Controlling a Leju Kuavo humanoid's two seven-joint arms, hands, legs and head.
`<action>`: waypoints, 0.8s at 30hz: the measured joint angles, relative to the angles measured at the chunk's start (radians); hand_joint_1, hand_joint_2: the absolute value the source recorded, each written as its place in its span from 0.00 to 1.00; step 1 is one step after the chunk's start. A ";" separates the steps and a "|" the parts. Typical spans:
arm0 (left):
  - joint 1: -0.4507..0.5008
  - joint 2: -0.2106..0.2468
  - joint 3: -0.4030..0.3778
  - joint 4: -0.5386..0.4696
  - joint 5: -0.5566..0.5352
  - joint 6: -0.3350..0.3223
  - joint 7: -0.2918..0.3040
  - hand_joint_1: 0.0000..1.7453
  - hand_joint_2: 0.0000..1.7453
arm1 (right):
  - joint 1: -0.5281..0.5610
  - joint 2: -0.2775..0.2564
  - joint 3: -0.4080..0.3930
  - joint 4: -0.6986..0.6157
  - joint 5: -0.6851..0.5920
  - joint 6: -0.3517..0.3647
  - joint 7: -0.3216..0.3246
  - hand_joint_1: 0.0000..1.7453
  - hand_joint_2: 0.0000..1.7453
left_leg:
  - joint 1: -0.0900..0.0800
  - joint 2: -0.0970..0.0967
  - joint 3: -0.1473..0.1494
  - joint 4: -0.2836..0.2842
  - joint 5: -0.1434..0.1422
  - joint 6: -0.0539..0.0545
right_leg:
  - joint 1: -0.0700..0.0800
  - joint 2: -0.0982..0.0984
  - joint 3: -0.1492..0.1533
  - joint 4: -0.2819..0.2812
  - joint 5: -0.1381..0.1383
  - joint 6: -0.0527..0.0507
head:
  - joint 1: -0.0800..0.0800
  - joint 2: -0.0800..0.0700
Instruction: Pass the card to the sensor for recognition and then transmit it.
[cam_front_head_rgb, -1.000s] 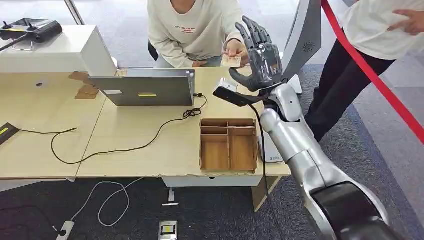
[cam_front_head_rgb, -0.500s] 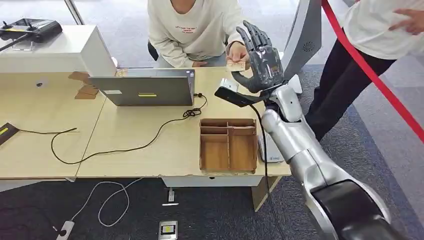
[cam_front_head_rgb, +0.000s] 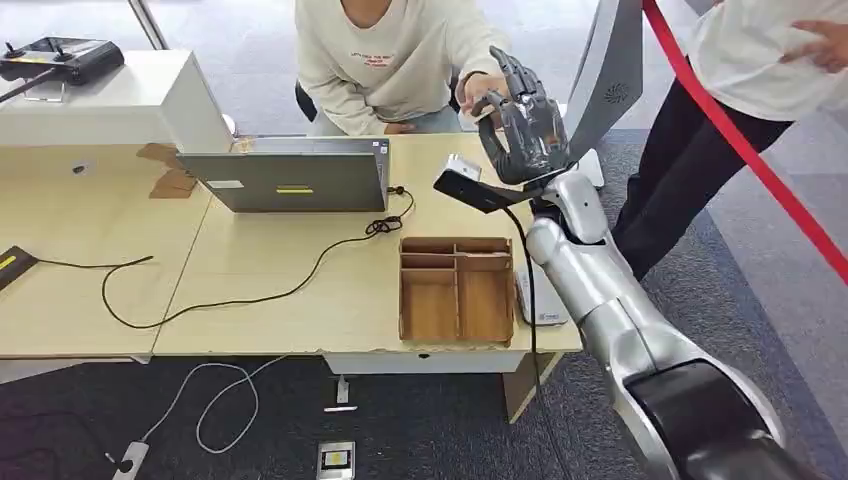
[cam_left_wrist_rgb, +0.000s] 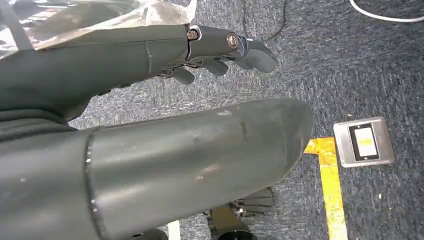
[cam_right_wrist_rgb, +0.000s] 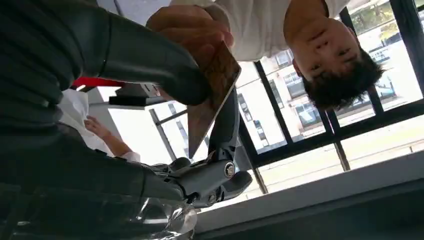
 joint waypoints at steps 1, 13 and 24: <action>0.000 0.000 0.000 0.000 0.000 0.000 0.000 0.00 0.00 | 0.000 0.000 0.000 0.000 -0.003 0.002 0.000 1.00 1.00 | 0.000 0.000 0.000 0.000 0.000 0.000 | 0.000 0.000 0.000 0.000 0.000 0.000 | 0.000 0.000; 0.001 0.000 0.000 0.000 -0.005 0.000 0.000 0.00 0.00 | 0.000 -0.016 -0.002 -0.001 -0.032 -0.008 -0.004 1.00 1.00 | 0.000 0.000 0.000 0.000 0.000 0.000 | 0.000 0.000 0.000 0.000 0.000 0.000 | 0.000 0.000; 0.002 0.000 0.000 0.000 0.002 -0.002 0.004 0.00 0.00 | 0.006 -0.084 -0.025 -0.075 -0.143 0.201 0.006 1.00 1.00 | 0.000 0.000 0.000 0.001 0.000 0.000 | 0.000 0.000 0.000 0.000 0.000 0.000 | 0.000 0.000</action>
